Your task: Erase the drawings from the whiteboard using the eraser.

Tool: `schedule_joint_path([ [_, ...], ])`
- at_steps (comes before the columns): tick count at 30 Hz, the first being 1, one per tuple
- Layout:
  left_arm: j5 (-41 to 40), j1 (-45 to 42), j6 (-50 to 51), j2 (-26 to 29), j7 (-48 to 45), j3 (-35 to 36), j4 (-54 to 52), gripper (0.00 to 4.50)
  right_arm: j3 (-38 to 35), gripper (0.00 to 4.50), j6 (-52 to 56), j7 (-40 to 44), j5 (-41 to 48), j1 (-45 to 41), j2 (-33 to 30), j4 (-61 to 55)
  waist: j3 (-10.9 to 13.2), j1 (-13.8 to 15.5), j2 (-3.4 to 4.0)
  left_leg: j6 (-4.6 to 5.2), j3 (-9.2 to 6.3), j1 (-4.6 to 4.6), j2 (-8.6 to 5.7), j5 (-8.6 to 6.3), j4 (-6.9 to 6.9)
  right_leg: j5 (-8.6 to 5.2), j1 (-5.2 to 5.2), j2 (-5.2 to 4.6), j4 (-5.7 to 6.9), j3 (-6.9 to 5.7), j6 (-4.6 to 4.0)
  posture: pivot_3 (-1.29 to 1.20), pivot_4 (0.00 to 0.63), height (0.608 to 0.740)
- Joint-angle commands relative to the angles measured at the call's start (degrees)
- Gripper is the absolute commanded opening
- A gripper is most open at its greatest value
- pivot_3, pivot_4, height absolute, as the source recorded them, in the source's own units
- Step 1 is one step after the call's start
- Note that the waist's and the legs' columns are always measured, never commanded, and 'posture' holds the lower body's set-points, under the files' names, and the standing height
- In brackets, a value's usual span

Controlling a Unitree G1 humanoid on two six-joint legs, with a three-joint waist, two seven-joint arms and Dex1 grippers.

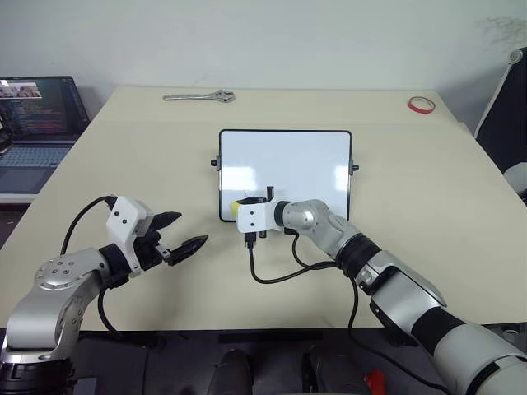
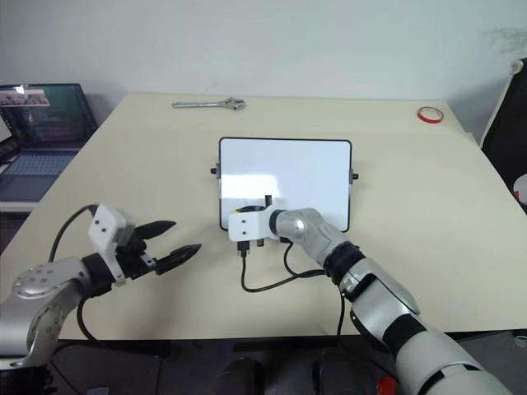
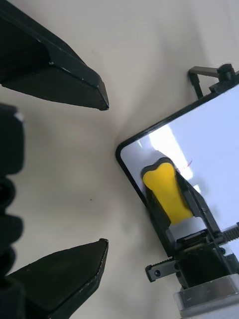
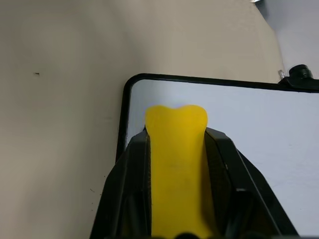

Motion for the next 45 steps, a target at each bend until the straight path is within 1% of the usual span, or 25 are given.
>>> schedule_joint_path([
  [1,0.49,-0.1,-2.89,0.56,-1.45,0.87,1.01,4.5,-4.04,1.11,4.42,-3.61,-0.46,-2.08,-2.25,4.43,-0.01,0.08,-0.01,0.0,0.0,0.0,0.0,0.02,0.0,0.01,0.0,0.0,0.0,-0.01,-0.01,0.0,0.15,0.74],
  [2,0.57,-0.03,-3.28,0.53,-1.69,0.87,1.35,4.5,-4.01,1.11,4.34,-2.51,-0.27,-2.02,-2.3,4.88,-0.02,0.11,-0.03,0.0,0.01,0.0,0.0,0.02,0.0,0.01,0.0,0.0,0.0,-0.02,-0.01,0.0,0.15,0.74],
  [5,0.88,0.3,-4.52,0.25,-2.25,0.73,2.18,4.5,-0.53,1.11,3.68,7.4,-1.34,1.19,-3.89,4.29,-0.06,0.11,-0.07,-0.01,0.02,0.0,0.01,0.02,-0.05,0.0,0.01,0.0,-0.05,-0.02,-0.01,0.0,0.15,0.74],
  [8,1.09,0.46,-5.21,0.02,-2.54,0.56,2.61,4.5,1.31,1.11,3.13,12.61,-2.22,3.41,-5.04,1.02,-0.23,0.09,-0.11,0.0,0.01,0.07,0.01,0.01,-0.15,0.0,0.05,-0.02,-0.08,0.01,-0.01,0.0,0.15,0.74],
  [10,1.32,0.46,-5.67,-0.12,-2.81,0.44,3.06,4.5,1.64,1.11,3.61,13.51,-2.87,4.07,-5.44,-0.64,-0.21,0.05,-0.09,0.0,0.01,0.14,0.02,0.02,-0.18,0.0,0.07,-0.02,-0.07,0.05,-0.01,0.0,0.15,0.74],
  [11,1.4,0.43,-5.82,-0.16,-2.93,0.4,3.23,4.5,1.72,1.11,3.83,12.88,-3.43,4.0,-5.66,-0.96,-0.21,0.04,-0.09,0.02,0.0,0.16,0.02,0.03,-0.18,0.0,0.07,-0.01,-0.06,0.05,-0.01,0.0,0.15,0.74],
  [13,1.56,0.29,-6.29,-0.16,-3.2,0.28,3.83,4.5,0.68,1.11,4.11,8.1,-4.21,2.76,-5.68,-0.39,-0.2,0.04,-0.07,0.07,-0.01,0.17,0.03,0.07,-0.18,0.01,0.06,0.0,-0.06,0.04,-0.02,0.0,0.15,0.74],
  [15,1.76,0.01,-6.99,-0.02,-3.66,0.16,4.88,4.5,-1.65,1.11,3.86,-0.72,-4.84,0.4,-5.4,0.84,-0.16,0.08,-0.04,0.13,-0.01,0.16,0.02,0.13,-0.2,0.01,0.06,0.0,-0.06,0.02,-0.02,0.0,0.15,0.74],
  [17,1.92,-0.28,-7.61,0.06,-4.08,0.11,5.81,4.5,-3.53,1.11,3.48,-6.8,-4.39,-1.26,-5.16,1.66,-0.09,0.13,0.02,0.05,0.0,0.1,0.01,0.24,-0.21,0.05,-0.01,0.0,-0.05,0.01,-0.03,0.0,0.15,0.74],
  [19,2.01,-0.48,-8.08,0.03,-4.39,-0.01,6.34,4.5,-4.23,1.11,2.69,-8.08,-3.49,-1.75,-4.91,2.13,-0.09,0.26,-0.01,0.04,0.02,0.05,0.0,0.29,-0.22,0.06,-0.04,0.0,-0.05,-0.01,-0.02,0.0,0.15,0.74],
  [21,2.06,-0.62,-8.42,-0.05,-4.55,-0.21,6.62,4.5,-4.45,1.11,2.36,-7.62,-3.07,-1.45,-4.69,2.38,-0.11,0.3,-0.05,0.03,0.03,0.02,0.0,0.29,-0.27,0.06,-0.05,-0.01,-0.1,-0.01,-0.03,0.0,0.15,0.74],
  [23,1.95,-0.91,-8.73,-0.32,-4.71,-0.72,6.55,4.5,-3.85,1.11,1.75,-3.1,-2.31,0.93,-5.06,0.71,-0.11,0.22,-0.06,0.03,0.07,0.01,0.01,0.28,-0.37,0.07,-0.11,-0.01,-0.13,0.04,-0.09,0.0,0.15,0.74],
  [24,1.89,-1.3,-8.71,-0.42,-4.8,-1.27,6.04,4.5,-4.62,1.11,2.21,-0.9,-0.74,3.37,-5.28,-2.79,-0.13,0.21,-0.08,0.03,0.07,-0.01,0.01,0.28,-0.42,0.08,-0.13,-0.01,-0.13,0.05,-0.1,0.0,0.15,0.74],
  [26,1.63,-1.98,-8.09,-0.64,-4.58,-2.07,4.87,4.5,-7.55,1.11,4.38,0.68,2.55,7.03,-5.25,-10.1,-0.16,0.33,-0.13,0.02,0.05,-0.03,0.01,0.27,-0.46,0.08,-0.12,-0.01,-0.15,-0.01,-0.1,0.0,0.15,0.74],
  [28,0.89,-3.42,-6.85,-1.05,-4.36,-3.52,2.21,4.5,-15.47,1.11,11.8,-0.35,9.73,10.56,-2.95,-22.91,-0.04,0.41,-0.08,-0.01,-0.03,-0.19,0.02,0.25,-0.46,0.08,-0.2,-0.02,-0.16,-0.04,-0.1,0.0,0.15,0.74],
  [30,0.11,-5.18,-5.58,-1.16,-4.65,-5.72,-1.2,4.5,-23.85,1.11,21.39,-0.96,17.98,14.08,-0.6,-37.99,0.05,0.51,-0.03,-0.01,-0.09,-0.54,0.03,0.25,-0.4,0.09,-0.51,-0.03,-0.09,-0.05,-0.1,0.0,0.15,0.74],
  [32,-0.09,-6.6,-4.58,-0.82,-5.18,-7.61,-3.61,4.5,-28.49,1.11,29.25,-1.06,22.19,16.82,0.13,-48.98,0.08,0.73,0.02,-0.06,-0.22,-1.14,0.02,0.28,-0.32,0.11,-1.01,-0.03,-0.04,-0.18,-0.09,0.0,0.15,0.74],
  [35,0.77,-10.26,-3.42,-0.01,-6.22,-11.09,-5.82,4.5,-32.7,1.11,42.02,-1.34,24.31,21.35,-1.55,-63.73,0.07,1.1,0.01,-0.08,-0.2,-1.21,0.02,0.28,-0.4,0.11,-1.09,-0.03,-0.13,-0.19,-0.07,0.0,0.15,0.74],
  [37,2.96,-15.55,-2.46,-0.64,-6.38,-15.89,-6.19,4.5,-36.17,1.11,49.76,0.26,26.34,26.12,-4.96,-73.67,0.08,1.22,0.02,-0.1,-0.2,-1.2,0.03,0.25,-0.44,0.06,-1.06,-0.03,-0.21,-0.26,-0.07,0.0,0.15,0.74],
  [40,5.6,-21.93,-2.46,-2.61,-6.8,-21.73,-4.92,4.5,-40.04,1.11,58.02,-0.9,26.08,31.51,-9.22,-81.98,0.12,1.3,0.09,-0.1,-0.14,-1.31,-0.08,0.25,-0.43,0.03,-1.04,-0.03,-0.31,-0.42,-0.06,0.0,0.15,0.74],
  [43,7.27,-28.85,-2.41,-5.72,-9.28,-27.88,-1.7,4.5,-43.71,1.11,65.91,-5.12,22.45,36.86,-12.44,-83.72,0.12,1.05,0.09,-0.1,0.02,-1.28,-0.15,0.26,-0.42,0.02,-1.04,0.07,-0.27,-0.31,-0.05,0.0,0.15,0.74],
  [45,7.48,-32.95,-2.4,-8.18,-11.04,-30.19,1.55,4.5,-44.36,1.11,67.39,-6.04,22.42,39.46,-13.03,-83.1,0.12,0.71,0.09,-0.1,0.11,-1.26,-0.28,0.25,-0.42,0.02,-1.06,0.19,-0.26,-0.27,-0.05,0.0,0.15,0.74],
])
